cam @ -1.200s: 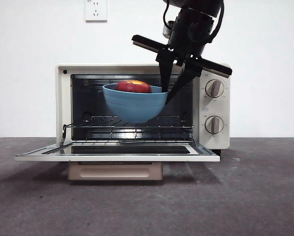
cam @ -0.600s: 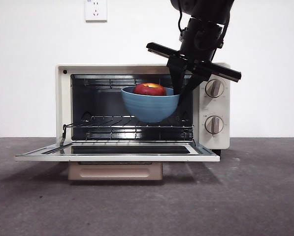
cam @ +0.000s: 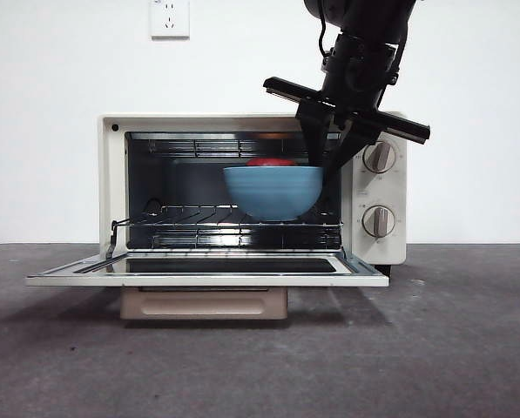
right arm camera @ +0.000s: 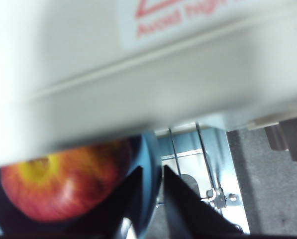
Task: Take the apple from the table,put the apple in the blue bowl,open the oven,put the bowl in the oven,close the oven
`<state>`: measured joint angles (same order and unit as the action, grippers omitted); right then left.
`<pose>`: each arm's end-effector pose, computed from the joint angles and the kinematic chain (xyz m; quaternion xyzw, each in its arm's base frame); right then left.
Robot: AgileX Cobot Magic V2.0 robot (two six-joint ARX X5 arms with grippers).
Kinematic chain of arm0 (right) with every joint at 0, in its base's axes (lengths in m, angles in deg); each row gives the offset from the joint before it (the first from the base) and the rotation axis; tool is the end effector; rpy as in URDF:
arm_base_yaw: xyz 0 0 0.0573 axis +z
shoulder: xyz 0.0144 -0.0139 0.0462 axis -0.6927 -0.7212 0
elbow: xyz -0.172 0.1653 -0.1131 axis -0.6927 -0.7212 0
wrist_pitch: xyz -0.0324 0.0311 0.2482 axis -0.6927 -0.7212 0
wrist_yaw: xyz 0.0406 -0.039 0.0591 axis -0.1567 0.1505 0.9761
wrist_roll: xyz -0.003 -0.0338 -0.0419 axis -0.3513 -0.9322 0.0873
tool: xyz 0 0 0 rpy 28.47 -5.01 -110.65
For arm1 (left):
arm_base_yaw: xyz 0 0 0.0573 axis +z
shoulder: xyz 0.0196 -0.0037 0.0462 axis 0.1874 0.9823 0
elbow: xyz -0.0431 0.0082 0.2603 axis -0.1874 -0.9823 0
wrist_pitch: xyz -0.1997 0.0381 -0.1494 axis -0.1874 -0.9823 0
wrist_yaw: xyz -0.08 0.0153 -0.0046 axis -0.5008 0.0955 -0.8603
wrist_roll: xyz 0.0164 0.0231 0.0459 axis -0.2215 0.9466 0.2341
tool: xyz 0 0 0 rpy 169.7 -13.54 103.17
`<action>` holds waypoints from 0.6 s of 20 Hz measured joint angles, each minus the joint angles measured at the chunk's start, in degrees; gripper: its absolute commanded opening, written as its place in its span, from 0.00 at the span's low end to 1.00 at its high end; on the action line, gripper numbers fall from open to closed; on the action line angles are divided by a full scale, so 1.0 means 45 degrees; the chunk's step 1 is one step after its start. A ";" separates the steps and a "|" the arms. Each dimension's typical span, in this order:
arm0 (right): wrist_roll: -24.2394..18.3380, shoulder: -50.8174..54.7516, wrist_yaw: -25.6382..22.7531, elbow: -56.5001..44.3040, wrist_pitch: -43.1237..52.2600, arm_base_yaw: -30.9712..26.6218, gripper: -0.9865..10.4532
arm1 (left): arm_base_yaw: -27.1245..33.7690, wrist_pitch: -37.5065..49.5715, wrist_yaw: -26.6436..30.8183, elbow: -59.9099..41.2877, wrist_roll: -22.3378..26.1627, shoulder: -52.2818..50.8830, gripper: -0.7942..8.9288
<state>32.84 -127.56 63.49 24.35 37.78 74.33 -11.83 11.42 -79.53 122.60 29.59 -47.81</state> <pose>0.3333 0.1946 0.2714 0.2503 0.4771 0.0147 0.8423 0.0952 -0.0487 0.3132 -0.0548 0.2721 -0.3080 0.9100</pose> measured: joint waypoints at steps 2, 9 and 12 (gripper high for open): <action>0.0000 0.0000 0.0000 0.0015 0.0044 0.0000 0.19 | 0.0000 -0.0029 0.0000 0.0000 0.0000 0.0000 0.09; -0.0568 0.0010 -0.0005 0.0024 0.0039 0.0005 0.21 | 0.0000 -0.0301 0.0000 0.0000 0.0000 0.0000 0.09; -0.0899 0.0233 -0.0112 0.0024 -0.0151 0.0010 0.21 | 0.0000 -0.0296 0.0000 0.0000 0.0000 0.0005 0.09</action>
<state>28.80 -126.51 62.99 24.46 37.10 74.37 -11.83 10.09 -79.53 122.60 29.59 -47.79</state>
